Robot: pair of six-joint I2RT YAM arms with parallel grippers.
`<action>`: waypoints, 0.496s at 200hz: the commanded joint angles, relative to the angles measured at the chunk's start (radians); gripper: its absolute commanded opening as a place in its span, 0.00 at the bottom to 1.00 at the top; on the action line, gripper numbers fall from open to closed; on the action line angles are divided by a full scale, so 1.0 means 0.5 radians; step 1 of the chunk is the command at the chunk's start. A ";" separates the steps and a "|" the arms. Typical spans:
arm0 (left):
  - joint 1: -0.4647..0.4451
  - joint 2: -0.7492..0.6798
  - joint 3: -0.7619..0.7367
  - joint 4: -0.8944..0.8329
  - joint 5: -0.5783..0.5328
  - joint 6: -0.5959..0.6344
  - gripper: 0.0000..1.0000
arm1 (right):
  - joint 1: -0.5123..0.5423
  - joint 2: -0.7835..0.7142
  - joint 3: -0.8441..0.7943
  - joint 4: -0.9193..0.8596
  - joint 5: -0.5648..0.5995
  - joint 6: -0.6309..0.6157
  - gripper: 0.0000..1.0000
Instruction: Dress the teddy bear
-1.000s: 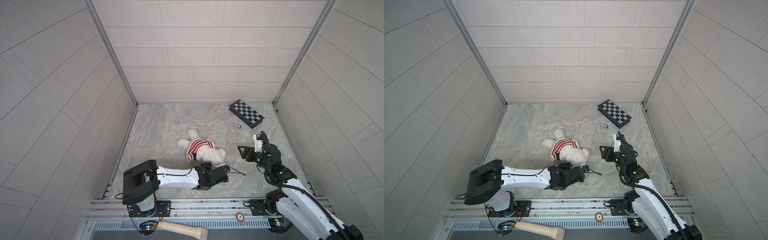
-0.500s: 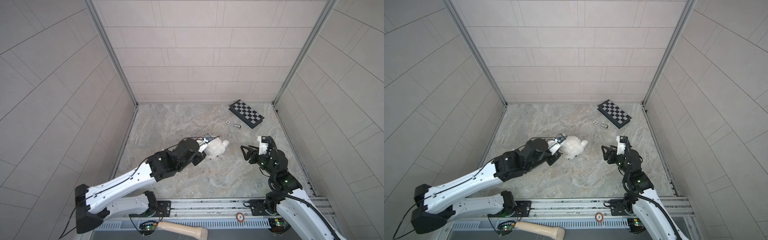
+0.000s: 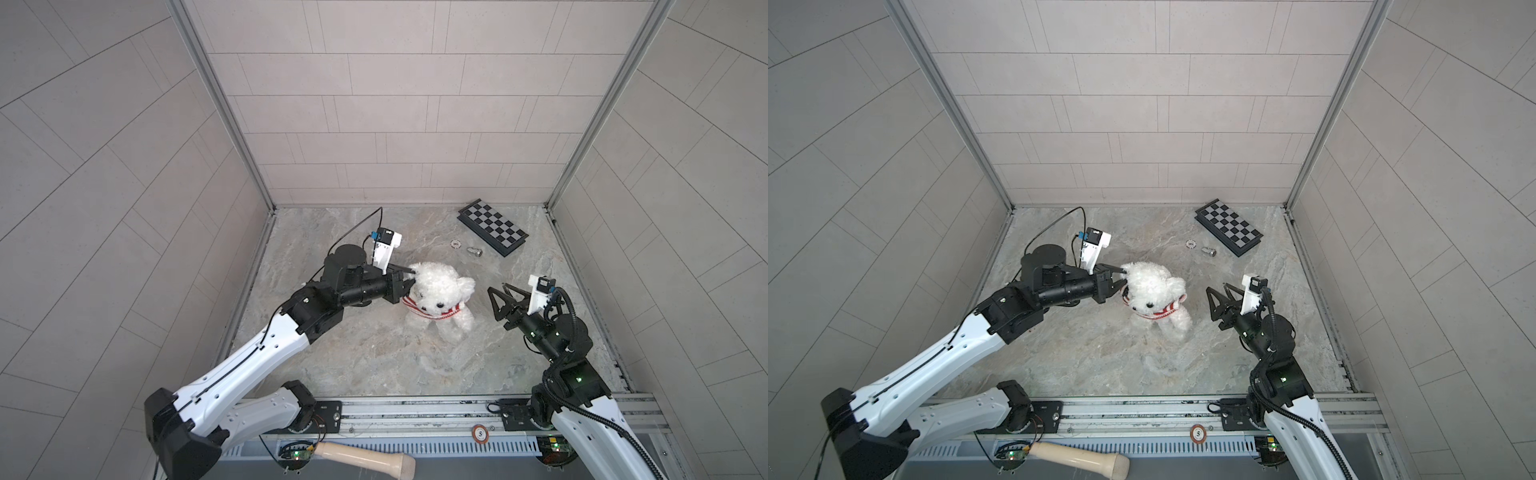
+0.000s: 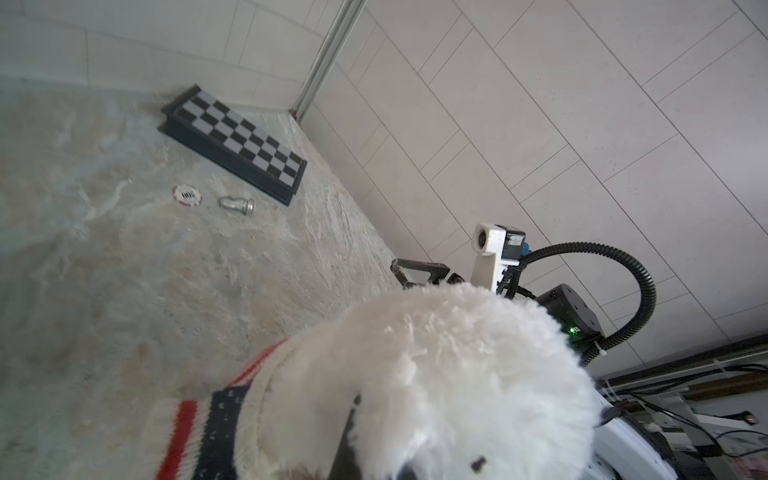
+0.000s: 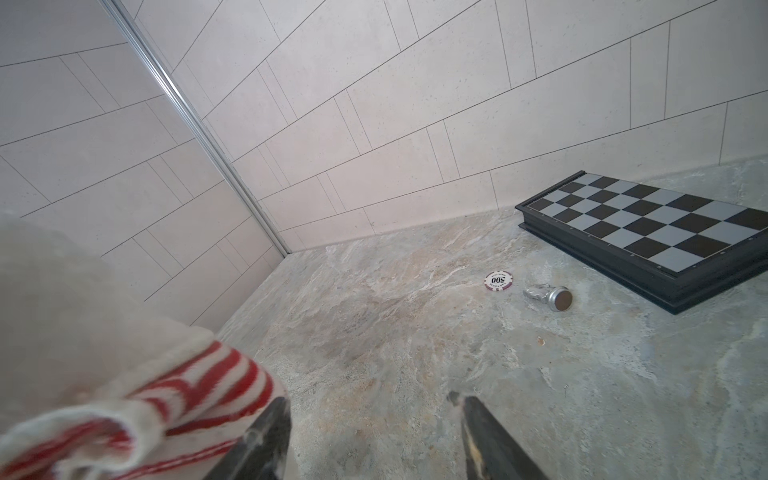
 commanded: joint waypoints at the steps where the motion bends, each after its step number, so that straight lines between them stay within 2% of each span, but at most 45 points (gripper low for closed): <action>1: 0.057 0.052 -0.203 0.467 0.186 -0.395 0.00 | -0.005 0.028 0.010 0.021 -0.069 -0.011 0.67; 14: 0.115 0.093 -0.324 0.627 0.186 -0.478 0.00 | -0.005 0.036 -0.021 0.036 -0.089 0.016 0.67; 26: 0.180 0.131 -0.385 0.639 0.167 -0.475 0.00 | -0.003 0.041 -0.051 0.059 -0.123 0.050 0.67; 59: 0.360 0.217 -0.481 0.580 0.177 -0.283 0.00 | 0.004 0.140 -0.136 0.132 -0.172 0.051 0.68; 75: 0.428 0.279 -0.521 0.589 0.208 -0.199 0.00 | 0.022 0.281 -0.183 0.296 -0.170 0.062 0.69; 99: 0.519 0.355 -0.584 0.777 0.333 -0.148 0.00 | 0.107 0.617 -0.157 0.547 -0.165 0.038 0.69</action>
